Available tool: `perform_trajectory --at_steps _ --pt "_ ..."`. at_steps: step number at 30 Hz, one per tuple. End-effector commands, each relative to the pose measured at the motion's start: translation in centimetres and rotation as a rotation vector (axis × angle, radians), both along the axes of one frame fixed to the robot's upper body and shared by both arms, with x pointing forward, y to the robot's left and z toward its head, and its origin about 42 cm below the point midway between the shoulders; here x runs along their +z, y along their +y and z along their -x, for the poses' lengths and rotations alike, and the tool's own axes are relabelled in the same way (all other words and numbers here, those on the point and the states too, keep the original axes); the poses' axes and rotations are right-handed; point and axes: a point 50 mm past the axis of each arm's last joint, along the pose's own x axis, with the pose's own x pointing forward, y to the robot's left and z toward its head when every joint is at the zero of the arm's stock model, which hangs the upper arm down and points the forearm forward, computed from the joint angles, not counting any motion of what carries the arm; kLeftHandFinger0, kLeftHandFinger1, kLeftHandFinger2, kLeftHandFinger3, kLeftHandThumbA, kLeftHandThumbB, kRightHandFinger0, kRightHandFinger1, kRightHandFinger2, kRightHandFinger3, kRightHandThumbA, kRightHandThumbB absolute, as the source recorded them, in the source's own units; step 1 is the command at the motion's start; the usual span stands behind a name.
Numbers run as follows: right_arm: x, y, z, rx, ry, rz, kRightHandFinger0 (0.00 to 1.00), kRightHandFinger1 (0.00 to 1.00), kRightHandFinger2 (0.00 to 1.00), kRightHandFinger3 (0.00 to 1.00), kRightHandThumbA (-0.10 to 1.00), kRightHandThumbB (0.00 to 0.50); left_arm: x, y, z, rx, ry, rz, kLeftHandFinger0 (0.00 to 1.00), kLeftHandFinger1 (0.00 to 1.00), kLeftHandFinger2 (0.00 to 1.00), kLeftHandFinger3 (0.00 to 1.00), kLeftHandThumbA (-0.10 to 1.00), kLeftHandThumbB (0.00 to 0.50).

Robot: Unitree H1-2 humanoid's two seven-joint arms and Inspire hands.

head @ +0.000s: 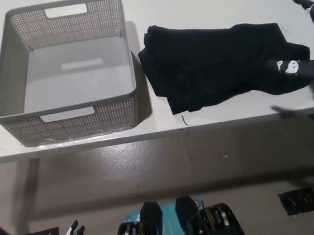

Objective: Use the right hand to pick up a t shirt on the right hand side and place it into a contianer on the left side

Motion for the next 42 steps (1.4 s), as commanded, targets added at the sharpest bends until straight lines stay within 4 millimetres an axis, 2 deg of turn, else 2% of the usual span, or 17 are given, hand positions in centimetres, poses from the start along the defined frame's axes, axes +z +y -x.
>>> perform_trajectory --at_steps 1,5,7,8,11,15,17,19,24,29,33,37,42 --pt "2.0 0.2 -1.9 -0.01 0.048 0.023 1.0 1.0 1.0 1.0 1.0 0.5 0.7 0.1 -0.4 -0.013 -0.058 -0.009 1.0 1.0 0.98 1.0 1.0 0.286" --pt "1.3 1.6 -2.9 0.012 0.115 -0.017 1.0 1.0 1.0 1.0 1.0 0.491 0.8 0.1 -0.6 -0.014 -0.061 -0.02 1.0 1.0 0.97 1.0 1.0 0.293" --pt "0.9 2.4 -3.1 0.022 0.127 -0.027 1.0 1.0 1.0 1.0 1.0 0.454 0.8 -0.1 -0.7 -0.023 -0.063 -0.024 1.0 0.99 0.97 1.0 1.0 0.282" --pt "0.8 2.5 -3.1 0.023 0.129 -0.029 1.0 1.0 1.0 1.0 1.0 0.453 0.8 -0.1 -0.8 -0.025 -0.063 -0.025 1.0 0.99 0.97 1.0 1.0 0.281" --pt "-0.1 4.1 -3.8 0.034 0.168 -0.021 1.0 1.0 1.0 1.0 1.0 0.485 1.0 -0.2 -1.1 -0.033 -0.07 -0.051 1.0 0.98 0.96 1.0 1.0 0.269" --pt "-1.6 5.7 -4.1 0.041 0.203 -0.021 1.0 1.0 1.0 1.0 1.0 0.49 1.1 -0.3 -1.1 -0.047 -0.072 -0.05 1.0 0.98 0.96 1.0 1.0 0.267" --pt "-2.5 6.9 -4.0 0.045 0.221 -0.013 1.0 1.0 1.0 1.0 1.0 0.473 1.2 -0.3 -1.2 -0.052 -0.076 -0.049 1.0 0.98 0.96 1.0 1.0 0.26" --pt "-3.1 7.3 -4.1 0.048 0.223 -0.016 1.0 1.0 1.0 1.0 1.0 0.495 1.2 -0.4 -1.3 -0.053 -0.077 -0.047 1.0 0.98 0.95 1.0 1.0 0.258" --pt "-4.1 8.1 -4.6 0.045 0.239 -0.014 1.0 1.0 1.0 1.0 1.0 0.499 1.3 -0.6 -1.5 -0.061 -0.082 -0.038 1.0 0.98 0.95 1.0 1.0 0.266" --pt "-4.6 8.5 -5.2 0.047 0.252 -0.011 1.0 1.0 1.0 1.0 1.0 0.499 1.6 -0.5 -1.6 -0.074 -0.089 -0.021 1.0 1.0 0.98 1.0 0.97 0.249" --pt "-4.8 8.4 -5.6 0.041 0.255 -0.012 1.0 1.0 1.0 1.0 1.0 0.5 1.7 -0.5 -1.8 -0.086 -0.092 -0.032 1.0 1.0 1.0 1.0 0.98 0.252" --pt "-5.1 8.5 -6.1 0.044 0.267 -0.008 1.0 1.0 1.0 1.0 1.0 0.5 1.8 -0.4 -1.8 -0.08 -0.097 -0.049 1.0 1.0 0.98 1.0 0.97 0.245" --pt "-5.4 8.3 -6.5 0.043 0.263 0.01 1.0 1.0 1.0 1.0 1.0 0.5 1.9 -0.5 -1.8 -0.075 -0.1 -0.043 1.0 0.99 0.97 1.0 0.98 0.26"
